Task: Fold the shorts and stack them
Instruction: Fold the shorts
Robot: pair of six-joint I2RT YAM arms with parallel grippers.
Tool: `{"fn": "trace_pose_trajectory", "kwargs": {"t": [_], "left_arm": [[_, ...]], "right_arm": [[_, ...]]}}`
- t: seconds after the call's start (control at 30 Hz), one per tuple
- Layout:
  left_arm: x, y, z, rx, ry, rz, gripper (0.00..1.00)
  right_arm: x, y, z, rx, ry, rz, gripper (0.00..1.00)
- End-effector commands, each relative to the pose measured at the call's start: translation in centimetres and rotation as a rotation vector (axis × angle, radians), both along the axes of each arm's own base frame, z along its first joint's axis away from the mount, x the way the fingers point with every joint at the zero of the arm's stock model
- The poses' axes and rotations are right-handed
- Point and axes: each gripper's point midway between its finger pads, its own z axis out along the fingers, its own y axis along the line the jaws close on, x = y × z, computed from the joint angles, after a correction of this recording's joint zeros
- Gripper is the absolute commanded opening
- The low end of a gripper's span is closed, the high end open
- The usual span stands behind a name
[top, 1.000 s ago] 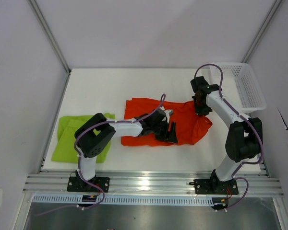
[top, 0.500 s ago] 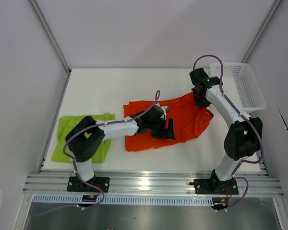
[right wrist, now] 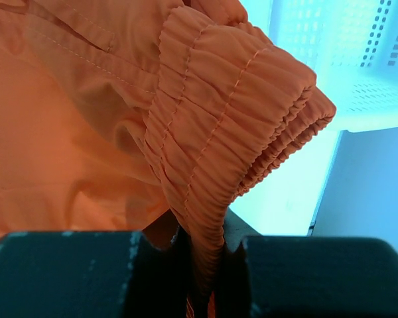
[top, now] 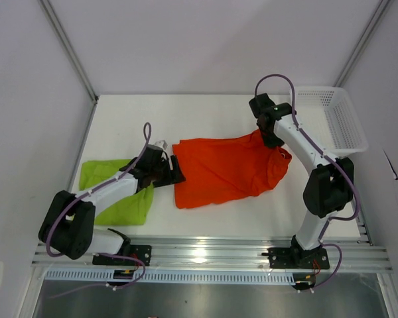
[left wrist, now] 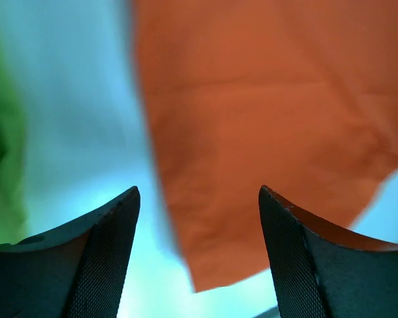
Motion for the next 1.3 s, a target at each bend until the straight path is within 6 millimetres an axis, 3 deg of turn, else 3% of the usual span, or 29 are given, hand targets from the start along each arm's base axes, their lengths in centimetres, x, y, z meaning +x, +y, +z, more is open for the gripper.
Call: {"fn": "trace_pose_trajectory", "kwargs": {"t": [0.0, 0.07, 0.17, 0.3, 0.5, 0.63, 0.67, 0.77, 1.0, 1.17, 1.27], "left_arm": [[0.7, 2.1, -2.1, 0.05, -0.032, 0.061, 0.74], [0.9, 2.3, -3.2, 0.068, -0.009, 0.077, 0.73], [1.8, 2.2, -3.5, 0.063, -0.029, 0.085, 0.71], [2.1, 1.9, -5.4, 0.083, 0.019, 0.078, 0.64], [2.1, 0.8, -6.3, 0.077, 0.015, 0.05, 0.52], [2.1, 0.9, -6.4, 0.105, 0.007, 0.052, 0.46], [2.1, 0.8, -6.4, 0.115, 0.001, 0.052, 0.43], [1.9, 0.7, -6.5, 0.13, 0.0, 0.05, 0.42], [1.7, 0.3, -6.9, 0.138, 0.007, 0.036, 0.4], [1.0, 0.5, -6.0, 0.141, 0.012, 0.032, 0.4], [1.2, 1.0, -3.3, 0.146, -0.041, 0.053, 0.41]], "right_arm": [[0.6, 0.8, 2.5, -0.022, -0.052, 0.012, 0.0], [0.6, 1.6, 3.6, -0.007, -0.068, 0.028, 0.0], [0.5, 2.9, 4.5, -0.006, -0.081, 0.056, 0.0], [0.3, 4.3, 4.7, 0.011, -0.076, 0.078, 0.0], [0.2, 7.5, 5.0, 0.154, -0.071, 0.092, 0.0], [0.6, 9.9, 4.5, 0.248, -0.013, 0.093, 0.0], [0.4, 10.4, 3.3, 0.236, 0.033, 0.085, 0.0], [0.6, 12.1, 3.4, 0.238, 0.035, 0.106, 0.0], [-0.4, 16.1, 1.2, 0.2, 0.093, 0.153, 0.0], [-0.2, 14.0, 1.4, 0.102, 0.066, 0.109, 0.0], [0.0, 12.4, 2.8, 0.114, 0.034, 0.093, 0.0]]}}
